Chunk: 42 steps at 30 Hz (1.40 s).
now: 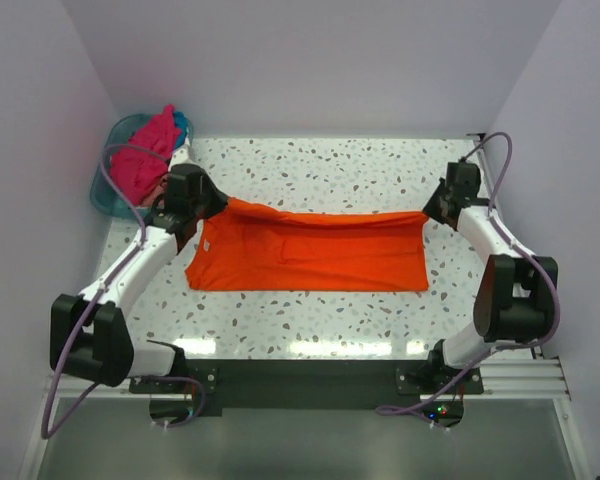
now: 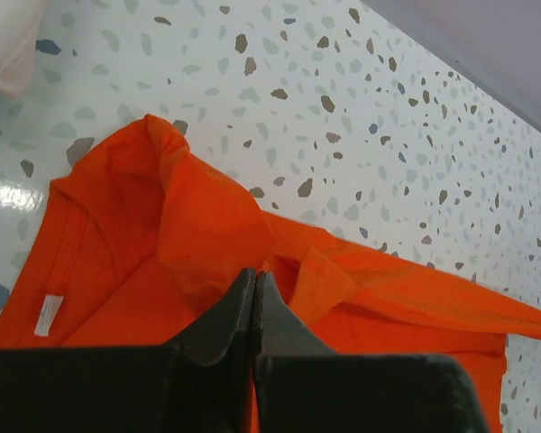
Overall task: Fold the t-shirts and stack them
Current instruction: Fold the tshirt
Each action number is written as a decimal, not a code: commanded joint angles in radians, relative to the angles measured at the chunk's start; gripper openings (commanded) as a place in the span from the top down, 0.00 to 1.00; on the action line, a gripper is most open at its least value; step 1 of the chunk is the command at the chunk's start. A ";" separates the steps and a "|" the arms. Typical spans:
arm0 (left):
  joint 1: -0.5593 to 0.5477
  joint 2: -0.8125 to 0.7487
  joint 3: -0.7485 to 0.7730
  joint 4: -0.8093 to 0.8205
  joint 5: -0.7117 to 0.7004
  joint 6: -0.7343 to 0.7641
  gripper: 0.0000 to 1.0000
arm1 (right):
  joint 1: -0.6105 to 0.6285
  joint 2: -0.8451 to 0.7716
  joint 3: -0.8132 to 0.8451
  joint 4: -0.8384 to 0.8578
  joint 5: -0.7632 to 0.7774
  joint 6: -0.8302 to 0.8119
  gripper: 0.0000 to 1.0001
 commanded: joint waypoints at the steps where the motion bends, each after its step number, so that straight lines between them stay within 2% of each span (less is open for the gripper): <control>1: -0.007 -0.107 -0.074 0.038 -0.044 -0.047 1.00 | -0.004 -0.108 -0.058 0.011 0.012 0.021 1.00; 11: -0.019 -0.369 -0.298 -0.041 -0.039 -0.110 1.00 | -0.004 -0.278 -0.262 0.008 -0.047 0.055 1.00; 13: -0.021 -0.432 -0.367 -0.042 -0.018 -0.124 1.00 | -0.004 -0.303 -0.310 0.011 -0.059 0.061 0.89; 14: -0.021 -0.455 -0.396 -0.038 0.005 -0.141 0.96 | -0.004 -0.315 -0.325 0.012 -0.062 0.066 0.83; 15: -0.022 -0.502 -0.451 -0.033 0.016 -0.147 0.88 | -0.003 -0.345 -0.356 0.015 -0.064 0.067 0.78; 16: -0.022 -0.525 -0.476 -0.034 0.022 -0.155 0.73 | -0.004 -0.364 -0.370 0.015 -0.070 0.070 0.65; 18: -0.022 -0.591 -0.522 -0.041 0.024 -0.161 0.56 | -0.004 -0.399 -0.396 0.015 -0.074 0.070 0.57; 22: -0.022 -0.644 -0.513 -0.064 -0.010 -0.158 0.52 | -0.004 -0.433 -0.370 -0.002 -0.085 0.060 0.56; 27: -0.022 -0.491 -0.424 -0.059 -0.039 -0.127 0.57 | 0.040 -0.389 -0.329 0.014 -0.093 0.049 0.57; 31: -0.029 -0.343 -0.370 -0.007 -0.051 -0.127 0.65 | 0.195 -0.300 -0.260 0.001 -0.017 0.037 0.57; 37: -0.061 -0.135 -0.263 0.025 -0.054 -0.099 0.63 | 0.343 -0.143 -0.146 0.021 -0.009 0.029 0.58; 42: -0.065 0.048 -0.169 0.075 0.007 -0.057 0.62 | 0.416 -0.070 -0.075 0.020 0.001 0.032 0.58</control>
